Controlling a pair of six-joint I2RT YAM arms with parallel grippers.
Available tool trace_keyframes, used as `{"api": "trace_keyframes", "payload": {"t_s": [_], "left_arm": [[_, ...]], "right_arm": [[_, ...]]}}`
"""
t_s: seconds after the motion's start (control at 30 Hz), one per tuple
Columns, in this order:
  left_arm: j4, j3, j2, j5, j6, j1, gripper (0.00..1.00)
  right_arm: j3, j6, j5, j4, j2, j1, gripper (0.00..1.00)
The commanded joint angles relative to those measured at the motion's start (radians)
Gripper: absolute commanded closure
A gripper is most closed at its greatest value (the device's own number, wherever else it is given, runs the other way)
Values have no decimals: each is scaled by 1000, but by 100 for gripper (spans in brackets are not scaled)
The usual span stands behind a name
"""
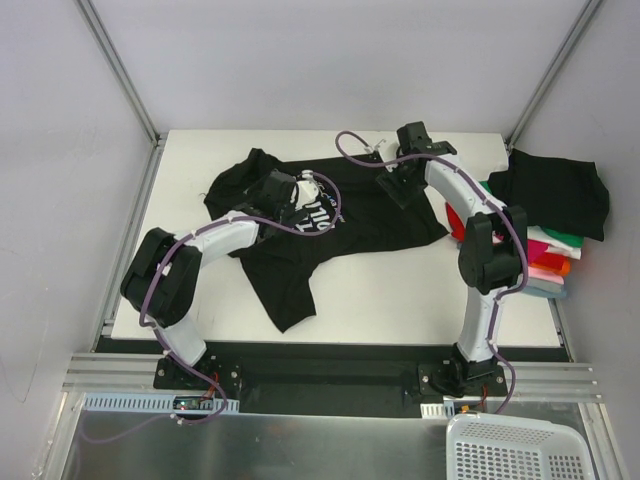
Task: Fold and stack the t-shirts
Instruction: Flatten the tshirt out
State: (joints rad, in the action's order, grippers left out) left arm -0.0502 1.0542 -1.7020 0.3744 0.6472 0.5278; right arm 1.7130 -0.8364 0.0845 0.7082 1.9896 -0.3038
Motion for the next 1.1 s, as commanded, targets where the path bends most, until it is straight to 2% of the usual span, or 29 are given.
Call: {"api": "trace_keyframes", "payload": {"t_s": [0.0, 0.33, 1.07], "left_arm": [[41, 70, -27, -25, 2, -26, 4], [174, 145, -67, -115, -47, -97, 3], [337, 193, -194, -215, -123, -114, 4]], "right_arm": [[100, 91, -124, 151, 32, -20, 28], [145, 146, -154, 204, 120, -40, 28], [172, 155, -206, 260, 196, -40, 27]]}}
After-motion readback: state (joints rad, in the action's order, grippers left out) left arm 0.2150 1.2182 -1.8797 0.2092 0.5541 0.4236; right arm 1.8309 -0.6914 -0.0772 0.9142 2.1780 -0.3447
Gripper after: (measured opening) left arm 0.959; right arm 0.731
